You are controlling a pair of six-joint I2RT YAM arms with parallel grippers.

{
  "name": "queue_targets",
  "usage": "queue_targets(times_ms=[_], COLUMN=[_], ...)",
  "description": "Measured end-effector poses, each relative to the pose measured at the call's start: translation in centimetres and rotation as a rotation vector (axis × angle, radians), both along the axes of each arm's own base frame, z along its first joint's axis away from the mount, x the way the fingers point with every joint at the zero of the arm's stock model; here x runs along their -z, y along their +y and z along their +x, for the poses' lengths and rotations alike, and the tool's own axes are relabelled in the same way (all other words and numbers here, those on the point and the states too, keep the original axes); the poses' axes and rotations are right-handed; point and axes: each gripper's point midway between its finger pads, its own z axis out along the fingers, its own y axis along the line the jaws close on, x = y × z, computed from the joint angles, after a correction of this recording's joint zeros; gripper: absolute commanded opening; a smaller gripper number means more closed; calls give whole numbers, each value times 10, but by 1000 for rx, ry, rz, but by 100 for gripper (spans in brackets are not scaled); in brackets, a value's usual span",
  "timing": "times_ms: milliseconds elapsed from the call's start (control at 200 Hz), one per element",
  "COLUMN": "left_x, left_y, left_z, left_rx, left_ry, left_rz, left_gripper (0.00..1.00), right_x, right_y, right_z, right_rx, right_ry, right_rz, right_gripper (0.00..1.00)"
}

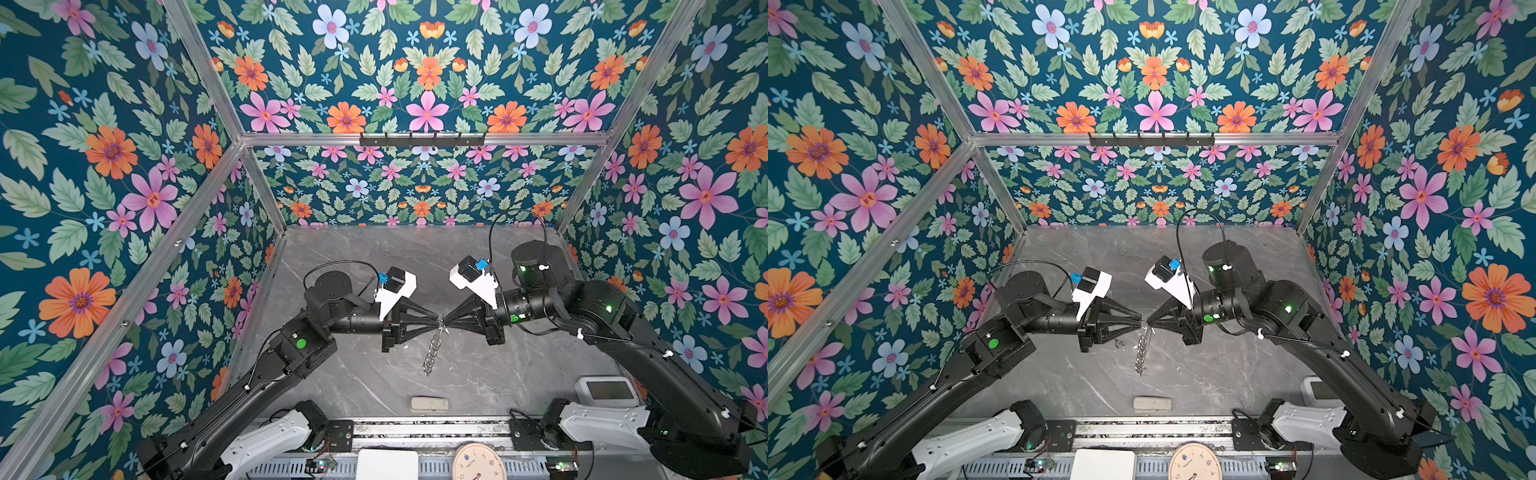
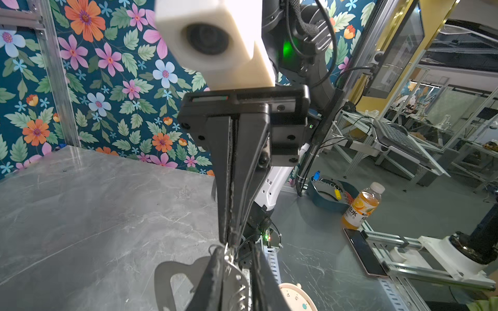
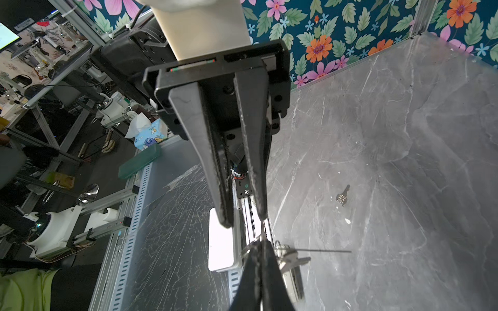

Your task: Remove the keys from the keyring

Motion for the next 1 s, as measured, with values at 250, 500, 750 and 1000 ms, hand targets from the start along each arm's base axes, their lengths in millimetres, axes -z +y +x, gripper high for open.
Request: queue_targets(times_ms=[250,500,750,1000], left_x=[7,9,12,13], left_y=[-4,-6,-7,-1], left_z=[1,2,4,0], left_rx=[23,24,23,11], left_ry=[31,41,44,-6], left_rz=[48,62,69,38], left_gripper=[18,9,0,0], right_x=[0,1,2,0], right_y=[0,1,2,5], right_z=[1,2,3,8], right_rx=[2,1,2,27], right_ry=[-2,3,9,-6], right_rz=[-8,-13,-19,8], right_gripper=[0,0,0,31])
